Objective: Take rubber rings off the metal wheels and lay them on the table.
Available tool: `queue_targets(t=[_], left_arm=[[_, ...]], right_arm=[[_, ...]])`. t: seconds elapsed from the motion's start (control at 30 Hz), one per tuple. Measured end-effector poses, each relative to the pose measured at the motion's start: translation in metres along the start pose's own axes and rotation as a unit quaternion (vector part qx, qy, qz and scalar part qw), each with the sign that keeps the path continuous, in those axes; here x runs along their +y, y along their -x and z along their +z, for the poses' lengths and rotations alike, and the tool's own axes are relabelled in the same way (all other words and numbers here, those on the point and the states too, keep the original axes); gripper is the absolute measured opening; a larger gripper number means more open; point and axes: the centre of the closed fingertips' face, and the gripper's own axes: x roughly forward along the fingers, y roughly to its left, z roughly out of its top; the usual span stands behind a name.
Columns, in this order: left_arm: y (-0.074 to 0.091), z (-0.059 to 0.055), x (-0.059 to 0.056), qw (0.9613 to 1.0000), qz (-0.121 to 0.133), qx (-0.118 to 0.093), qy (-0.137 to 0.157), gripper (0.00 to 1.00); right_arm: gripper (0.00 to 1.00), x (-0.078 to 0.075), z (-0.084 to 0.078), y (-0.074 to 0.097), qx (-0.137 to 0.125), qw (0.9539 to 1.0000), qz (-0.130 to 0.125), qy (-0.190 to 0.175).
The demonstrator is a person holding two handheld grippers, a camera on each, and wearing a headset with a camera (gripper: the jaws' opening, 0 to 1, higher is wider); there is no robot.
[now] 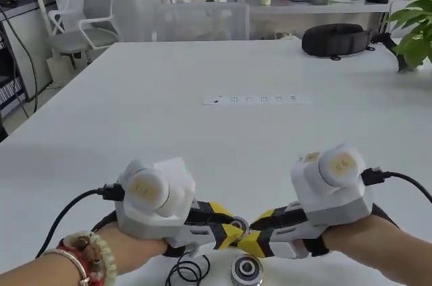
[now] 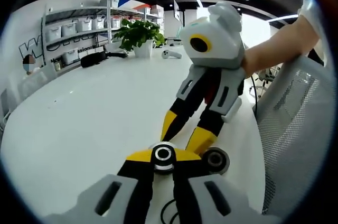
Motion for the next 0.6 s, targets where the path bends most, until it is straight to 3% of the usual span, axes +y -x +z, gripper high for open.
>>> queue_targets(t=[0.2,0.3,0.33,0.43,0.6], left_arm=[[0.0004,0.0000,0.0005,1.0000,0.000,-0.006,0.003,0.08],[0.0003,-0.0002,0.0013,0.9999,0.001,-0.009,0.006,0.08],[0.0002,-0.0005,0.0015,0.9999,0.001,-0.010,0.008,0.08],[0.0010,-0.0004,0.0014,0.9999,0.002,-0.012,0.009,0.08],[0.0009,-0.0014,0.0019,0.9999,0.003,-0.013,0.010,0.07]], right_arm=[[0.22,0.0003,0.0002,-0.0012,-0.003,1.0000,0.000,0.008],[0.19,-0.0015,-0.0039,-0.0010,0.013,0.9992,-0.005,0.037],[0.18,0.0027,-0.0010,-0.0012,0.003,0.9988,-0.001,0.049],[0.18,0.0020,-0.0007,-0.0008,0.007,0.9988,-0.002,0.048],[0.15,0.0033,-0.0007,0.0004,0.017,0.9961,-0.008,0.086]])
